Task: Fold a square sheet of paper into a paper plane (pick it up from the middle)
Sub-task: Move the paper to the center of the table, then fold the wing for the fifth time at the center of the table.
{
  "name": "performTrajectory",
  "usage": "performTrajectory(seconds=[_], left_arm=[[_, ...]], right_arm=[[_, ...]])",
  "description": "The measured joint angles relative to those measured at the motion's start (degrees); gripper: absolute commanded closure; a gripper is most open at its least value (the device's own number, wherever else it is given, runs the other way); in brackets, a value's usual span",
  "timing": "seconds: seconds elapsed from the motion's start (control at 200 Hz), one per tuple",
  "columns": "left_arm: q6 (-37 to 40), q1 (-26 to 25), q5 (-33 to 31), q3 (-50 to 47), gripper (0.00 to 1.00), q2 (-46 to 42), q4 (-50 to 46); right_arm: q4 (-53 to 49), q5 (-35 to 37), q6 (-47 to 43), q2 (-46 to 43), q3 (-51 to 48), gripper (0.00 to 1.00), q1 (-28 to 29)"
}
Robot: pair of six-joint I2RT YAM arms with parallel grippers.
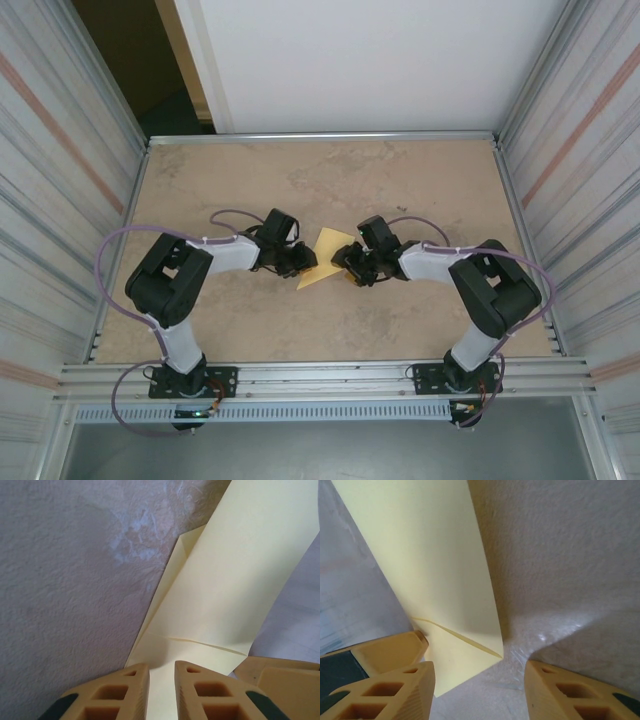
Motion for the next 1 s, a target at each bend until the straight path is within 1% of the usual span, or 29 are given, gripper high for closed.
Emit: performTrajectory(seconds=[0.205,0.436,0.556,0.732,0.877,0.997], left_arm=[[0.02,0.28,0.17,0.0,0.78,0.0,-0.02],[0.02,0.5,0.5,0.0,0.78,0.0,-0.24],[0.04,0.76,0.81,0.0,0.78,0.0,-0.46],[0.07,0.9,1.03,0.0,0.77,0.0,-0.68],[0.15,1.05,1.03,0.0,0.76,-0.22,-0.96],[1.03,1.05,1.01,0.0,0.72,-0.98,-1.79]], right_arm=[[2.62,-0.66,0.96,1.25,0.0,0.62,0.09],[6.43,-1.09,1.22,1.62,-0.09,0.69,0.09],[9.64,-1.57,1.81,1.62,-1.07,0.72,0.09],[11.65,-1.57,2.62,1.62,-2.12,0.78,0.09],[12.35,-1.51,2.91,1.62,-2.54,0.86,0.09],[12.7,-0.96,2.91,1.38,-3.43,0.92,0.09]])
